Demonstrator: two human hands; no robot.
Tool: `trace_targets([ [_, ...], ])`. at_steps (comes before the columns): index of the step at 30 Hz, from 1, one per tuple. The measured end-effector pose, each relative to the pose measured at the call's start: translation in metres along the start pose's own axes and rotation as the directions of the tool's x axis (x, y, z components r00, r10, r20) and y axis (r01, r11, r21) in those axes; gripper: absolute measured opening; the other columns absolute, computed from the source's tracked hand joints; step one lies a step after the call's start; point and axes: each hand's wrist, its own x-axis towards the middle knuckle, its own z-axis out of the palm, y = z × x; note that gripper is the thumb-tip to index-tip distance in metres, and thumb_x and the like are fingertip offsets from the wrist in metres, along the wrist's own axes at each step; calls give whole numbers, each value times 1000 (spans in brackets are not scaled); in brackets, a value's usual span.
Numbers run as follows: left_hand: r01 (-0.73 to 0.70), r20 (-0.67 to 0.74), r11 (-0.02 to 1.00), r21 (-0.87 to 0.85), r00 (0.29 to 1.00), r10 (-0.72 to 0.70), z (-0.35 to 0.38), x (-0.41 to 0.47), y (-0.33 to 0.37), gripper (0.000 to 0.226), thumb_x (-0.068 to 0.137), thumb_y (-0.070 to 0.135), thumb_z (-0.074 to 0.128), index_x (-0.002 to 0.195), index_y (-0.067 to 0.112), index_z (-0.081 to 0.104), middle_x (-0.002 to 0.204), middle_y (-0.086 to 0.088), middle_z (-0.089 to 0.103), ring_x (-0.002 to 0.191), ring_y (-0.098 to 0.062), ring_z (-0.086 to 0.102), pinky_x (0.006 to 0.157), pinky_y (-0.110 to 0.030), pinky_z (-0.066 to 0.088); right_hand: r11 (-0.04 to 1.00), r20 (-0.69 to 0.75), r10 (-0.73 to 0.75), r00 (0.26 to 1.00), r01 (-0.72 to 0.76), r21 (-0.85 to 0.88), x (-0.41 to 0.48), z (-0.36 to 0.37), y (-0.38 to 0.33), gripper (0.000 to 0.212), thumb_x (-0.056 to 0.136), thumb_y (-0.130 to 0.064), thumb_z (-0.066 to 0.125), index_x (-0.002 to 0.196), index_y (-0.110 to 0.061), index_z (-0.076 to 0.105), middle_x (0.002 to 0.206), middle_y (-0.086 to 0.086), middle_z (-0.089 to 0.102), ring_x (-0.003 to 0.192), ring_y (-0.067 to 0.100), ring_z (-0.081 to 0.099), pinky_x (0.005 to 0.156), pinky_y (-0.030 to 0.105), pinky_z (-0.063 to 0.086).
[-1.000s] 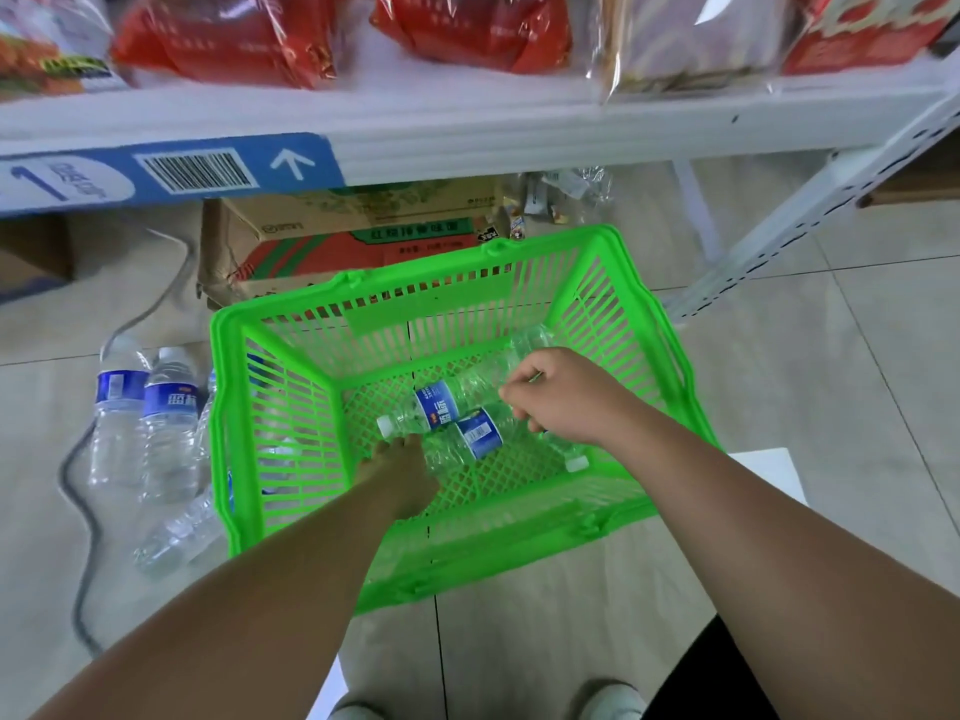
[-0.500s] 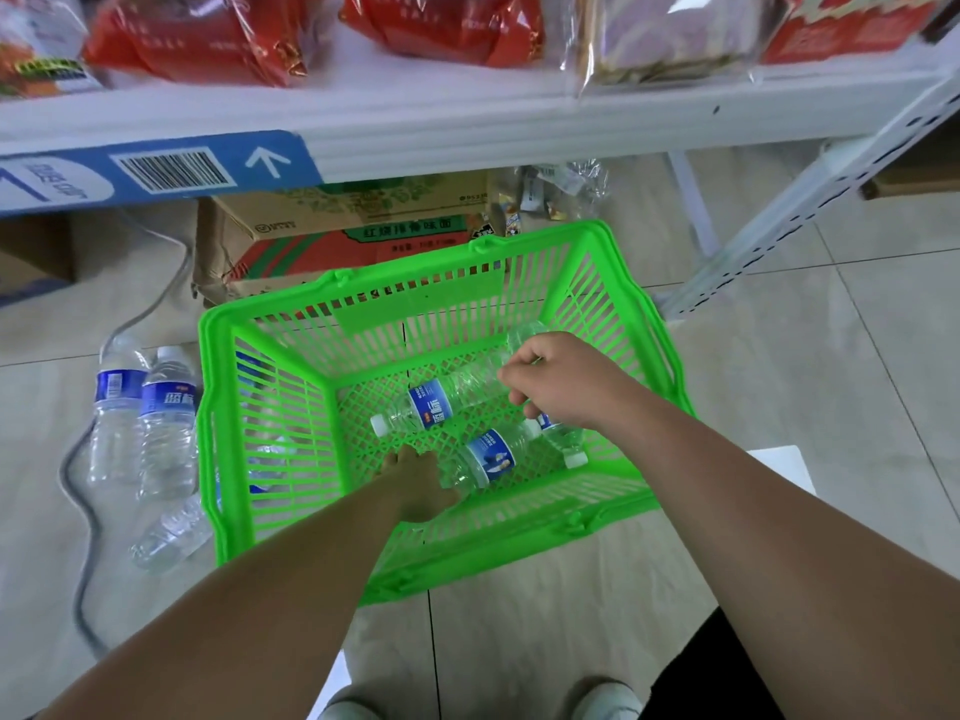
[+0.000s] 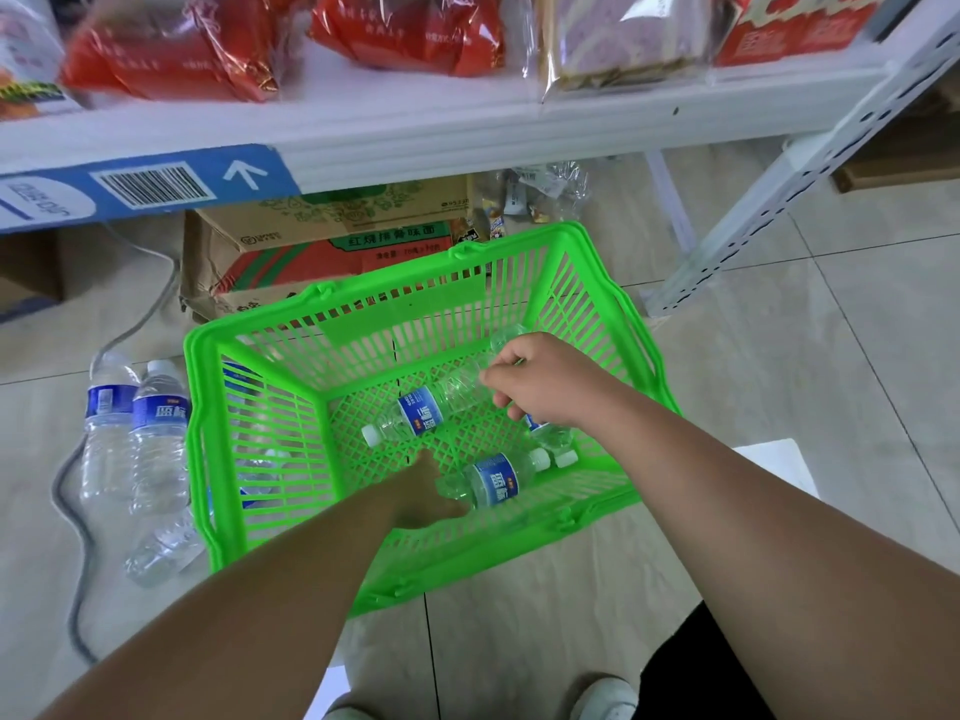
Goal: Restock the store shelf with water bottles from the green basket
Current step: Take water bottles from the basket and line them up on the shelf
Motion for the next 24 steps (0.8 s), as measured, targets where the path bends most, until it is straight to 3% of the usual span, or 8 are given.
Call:
trace_targets([
  [5,18,-12,982,189,1000,-16,-8,0,-6,110,71,78,70,155,15,36,161,-13,35,147,-31,37,117,-43,37,1000,-4,2,1000,-2,4,3,0,0,23,96,-37,59,94,-16,68,90,8,77,88,32,75,66,35,51],
  [8,-17,1,998,57,1000,17,2,-7,-14,92,78,60,79,146,12,40,141,-11,55,125,-27,57,90,-33,46,1000,-2,1,1000,-1,7,3,2,0,21,95,-36,59,94,-17,67,90,8,77,89,32,75,70,39,55],
  [12,-39,-30,998,-41,999,37,-16,-29,-8,48,82,57,76,107,19,59,97,1,63,87,-16,62,66,-28,42,1000,-12,14,1000,-14,6,8,1,-1,22,95,-34,59,94,-14,68,89,11,78,89,34,76,78,46,60],
  [16,-46,42,984,-173,998,54,-61,-68,4,44,90,56,69,98,13,66,91,-5,68,78,-19,67,72,-32,54,991,-111,83,990,-70,117,16,-6,10,31,93,-31,60,88,0,64,80,21,70,66,25,61,64,35,47],
  [18,-32,97,905,-424,992,81,-84,-96,4,43,92,49,70,106,8,70,98,-13,74,77,-23,72,73,-36,62,970,-189,208,960,-177,167,17,-2,13,27,87,-36,63,77,-11,55,70,10,55,60,19,50,61,29,37],
  [19,-44,111,855,-517,987,117,-95,-109,4,42,94,45,68,110,6,70,98,-16,76,74,-22,73,67,-32,61,945,-220,296,930,-251,211,16,2,10,30,82,-42,64,89,-14,57,82,8,56,69,21,56,64,29,42],
  [21,-81,93,725,-684,976,196,-112,-130,6,57,84,51,75,113,3,71,96,-19,76,71,-23,74,55,-24,56,873,-263,447,855,-353,336,14,10,3,71,78,-52,68,132,-9,48,124,14,55,109,33,60,89,41,51],
  [24,-135,64,578,-804,948,310,-125,-149,14,81,58,64,89,113,7,75,110,-26,73,81,-30,76,62,-30,60,635,0,410,912,-285,718,5,14,-10,63,87,-55,67,132,-13,53,123,11,61,109,28,62,92,44,53],
])
